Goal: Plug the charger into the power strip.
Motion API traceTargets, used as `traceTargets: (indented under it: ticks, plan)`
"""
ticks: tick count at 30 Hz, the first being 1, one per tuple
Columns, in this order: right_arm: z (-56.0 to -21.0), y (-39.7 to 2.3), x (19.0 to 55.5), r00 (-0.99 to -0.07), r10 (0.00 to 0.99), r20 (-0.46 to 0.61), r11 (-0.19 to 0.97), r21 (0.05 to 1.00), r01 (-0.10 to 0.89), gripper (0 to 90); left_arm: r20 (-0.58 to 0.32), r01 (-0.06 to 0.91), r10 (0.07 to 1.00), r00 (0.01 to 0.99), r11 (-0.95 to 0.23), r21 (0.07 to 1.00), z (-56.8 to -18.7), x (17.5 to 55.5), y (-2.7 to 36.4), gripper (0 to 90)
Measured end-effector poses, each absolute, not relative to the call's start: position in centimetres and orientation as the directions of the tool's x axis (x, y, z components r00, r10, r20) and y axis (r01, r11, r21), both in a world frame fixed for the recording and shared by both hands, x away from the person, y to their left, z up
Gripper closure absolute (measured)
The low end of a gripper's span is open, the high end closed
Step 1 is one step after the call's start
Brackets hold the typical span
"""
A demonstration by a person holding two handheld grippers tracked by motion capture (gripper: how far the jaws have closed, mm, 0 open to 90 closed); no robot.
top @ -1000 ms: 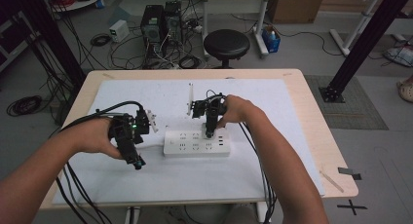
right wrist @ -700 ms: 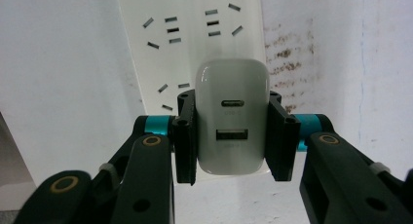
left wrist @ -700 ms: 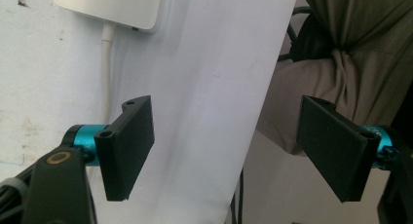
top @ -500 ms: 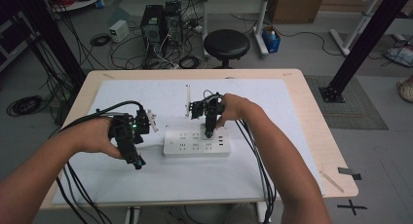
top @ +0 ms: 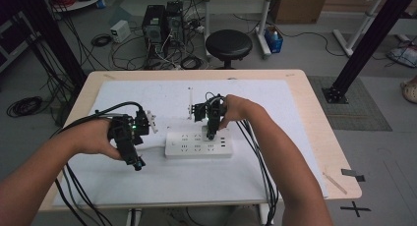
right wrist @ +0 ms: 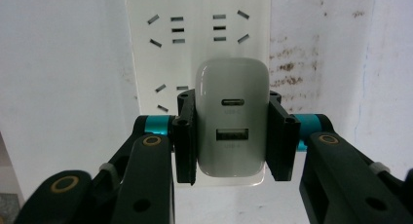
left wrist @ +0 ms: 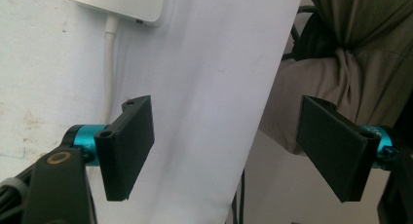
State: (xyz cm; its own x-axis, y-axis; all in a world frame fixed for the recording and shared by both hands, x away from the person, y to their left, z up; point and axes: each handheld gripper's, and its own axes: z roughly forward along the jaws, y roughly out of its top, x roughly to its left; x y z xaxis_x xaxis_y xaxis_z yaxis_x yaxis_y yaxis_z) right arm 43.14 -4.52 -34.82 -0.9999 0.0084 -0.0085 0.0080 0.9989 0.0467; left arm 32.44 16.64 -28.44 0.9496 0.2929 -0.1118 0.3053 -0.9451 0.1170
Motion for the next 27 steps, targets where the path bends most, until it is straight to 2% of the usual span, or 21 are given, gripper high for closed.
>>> traceTargets:
  ticks: [20,27]
  plan:
    - [-35.1,-5.6,43.2,-1.000,0.019,0.001,0.993,0.117,0.019,62.2,-0.118,0.297,0.284,0.951,-0.948,0.111,-29.0,32.8,16.6,22.2]
    - [-35.2,-5.9,43.0,-1.000,0.024,-0.009,0.993,0.112,0.023,62.2,-0.119,0.292,0.279,0.953,-0.950,0.109,-29.1,33.0,16.3,22.2]
